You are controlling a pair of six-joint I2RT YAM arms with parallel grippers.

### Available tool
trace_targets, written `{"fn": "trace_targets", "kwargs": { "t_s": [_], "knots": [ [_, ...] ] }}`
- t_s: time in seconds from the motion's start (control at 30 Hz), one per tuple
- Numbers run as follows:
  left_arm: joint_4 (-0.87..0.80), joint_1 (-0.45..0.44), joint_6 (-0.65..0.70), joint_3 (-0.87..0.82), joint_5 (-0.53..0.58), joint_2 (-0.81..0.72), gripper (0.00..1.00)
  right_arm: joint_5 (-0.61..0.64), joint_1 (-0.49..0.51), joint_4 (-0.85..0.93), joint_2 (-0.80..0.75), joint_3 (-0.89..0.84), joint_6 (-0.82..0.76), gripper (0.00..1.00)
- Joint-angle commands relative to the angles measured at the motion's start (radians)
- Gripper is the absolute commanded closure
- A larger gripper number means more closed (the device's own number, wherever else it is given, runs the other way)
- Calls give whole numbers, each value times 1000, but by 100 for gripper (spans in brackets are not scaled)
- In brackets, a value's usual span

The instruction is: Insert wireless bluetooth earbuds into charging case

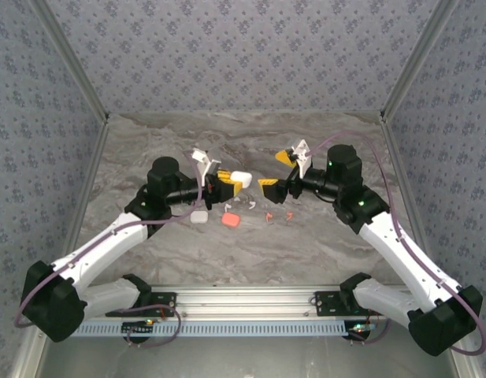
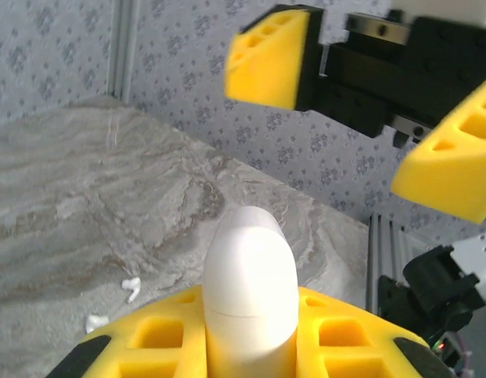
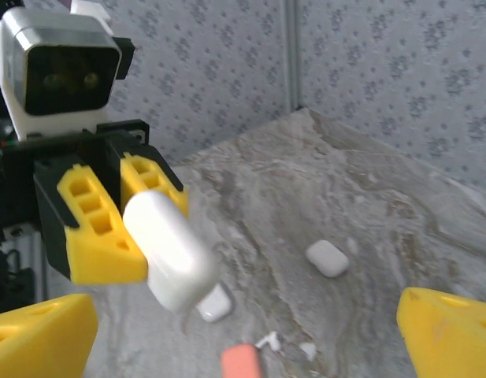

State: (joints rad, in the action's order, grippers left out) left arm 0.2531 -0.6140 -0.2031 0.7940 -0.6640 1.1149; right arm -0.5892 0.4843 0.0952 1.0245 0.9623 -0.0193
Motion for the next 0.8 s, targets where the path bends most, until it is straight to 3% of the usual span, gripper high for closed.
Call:
{"fn": "trace_targets", "kwargs": {
  "t_s": [0.0,0.77],
  "knots": [
    [53,-20,149,15,27,-13,100,-67,15,-55,13,-8,84,0],
    [46,-55,165,46,-1,10,100,105,47,-39,123,27,55,0]
  ]
}}
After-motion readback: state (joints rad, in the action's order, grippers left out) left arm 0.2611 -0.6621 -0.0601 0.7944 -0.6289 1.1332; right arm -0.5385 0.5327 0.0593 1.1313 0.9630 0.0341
